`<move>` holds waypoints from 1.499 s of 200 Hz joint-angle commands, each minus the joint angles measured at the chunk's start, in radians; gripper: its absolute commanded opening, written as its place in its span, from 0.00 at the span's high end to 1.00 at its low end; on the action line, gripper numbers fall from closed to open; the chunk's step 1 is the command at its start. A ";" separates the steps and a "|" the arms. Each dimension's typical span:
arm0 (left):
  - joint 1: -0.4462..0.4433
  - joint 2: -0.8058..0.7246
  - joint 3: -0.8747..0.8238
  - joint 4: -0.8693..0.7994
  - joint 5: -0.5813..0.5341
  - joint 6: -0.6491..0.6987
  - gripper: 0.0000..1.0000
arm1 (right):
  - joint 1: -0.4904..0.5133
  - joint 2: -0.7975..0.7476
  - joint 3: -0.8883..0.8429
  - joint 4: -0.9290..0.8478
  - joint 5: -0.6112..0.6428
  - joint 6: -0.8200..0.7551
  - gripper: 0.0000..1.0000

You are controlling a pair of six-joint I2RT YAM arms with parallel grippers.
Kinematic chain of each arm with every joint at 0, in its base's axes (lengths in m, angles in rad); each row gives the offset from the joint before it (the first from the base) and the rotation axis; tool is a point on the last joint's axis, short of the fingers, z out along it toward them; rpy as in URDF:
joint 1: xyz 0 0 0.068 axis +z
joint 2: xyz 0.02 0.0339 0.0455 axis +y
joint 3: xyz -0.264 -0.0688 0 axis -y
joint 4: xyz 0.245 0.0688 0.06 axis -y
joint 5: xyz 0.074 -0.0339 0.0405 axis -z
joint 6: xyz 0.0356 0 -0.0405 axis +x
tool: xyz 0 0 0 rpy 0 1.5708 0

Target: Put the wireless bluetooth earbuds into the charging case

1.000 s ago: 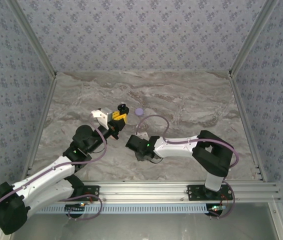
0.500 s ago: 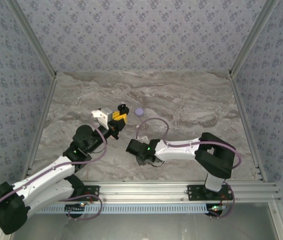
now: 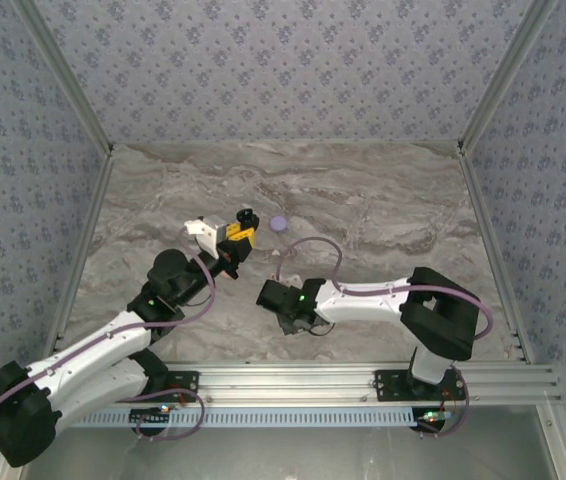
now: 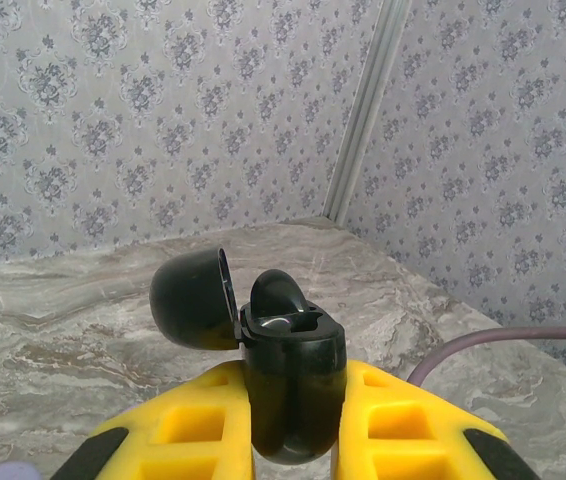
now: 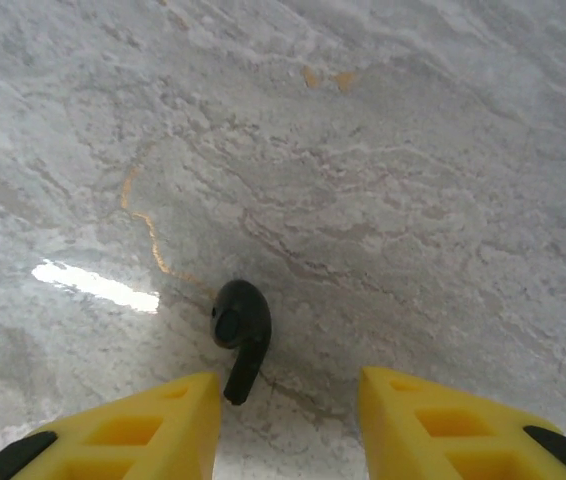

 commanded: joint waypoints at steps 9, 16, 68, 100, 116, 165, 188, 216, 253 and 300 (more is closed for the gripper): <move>0.004 -0.004 0.021 0.038 0.018 -0.007 1.00 | 0.000 -0.007 0.069 -0.067 0.002 -0.015 0.57; 0.004 -0.008 0.020 0.037 0.018 -0.007 1.00 | -0.003 0.003 0.076 -0.069 0.008 -0.010 0.57; 0.004 -0.030 0.014 0.026 0.012 -0.002 1.00 | -0.020 0.060 0.108 -0.053 0.012 -0.004 0.60; 0.005 -0.032 0.014 0.023 0.012 -0.003 1.00 | -0.026 0.101 0.122 -0.044 0.008 -0.005 0.65; 0.004 -0.033 0.012 0.023 0.011 -0.003 1.00 | -0.028 0.115 0.123 -0.045 0.009 -0.001 0.68; 0.004 -0.030 0.011 0.022 0.011 -0.002 1.00 | -0.029 0.136 0.120 -0.045 -0.003 0.002 0.77; 0.004 -0.031 0.009 0.022 0.009 -0.002 1.00 | -0.030 0.119 0.117 -0.044 0.002 -0.004 0.82; 0.004 -0.028 0.011 0.023 0.013 -0.005 1.00 | -0.038 0.030 0.095 -0.017 0.029 -0.025 0.84; 0.005 -0.017 0.018 0.039 0.039 -0.028 1.00 | -0.085 -0.249 0.037 0.046 0.110 -0.130 0.84; 0.003 0.044 0.062 0.081 0.147 -0.061 1.00 | -0.186 -0.648 -0.027 0.272 0.091 -0.383 0.84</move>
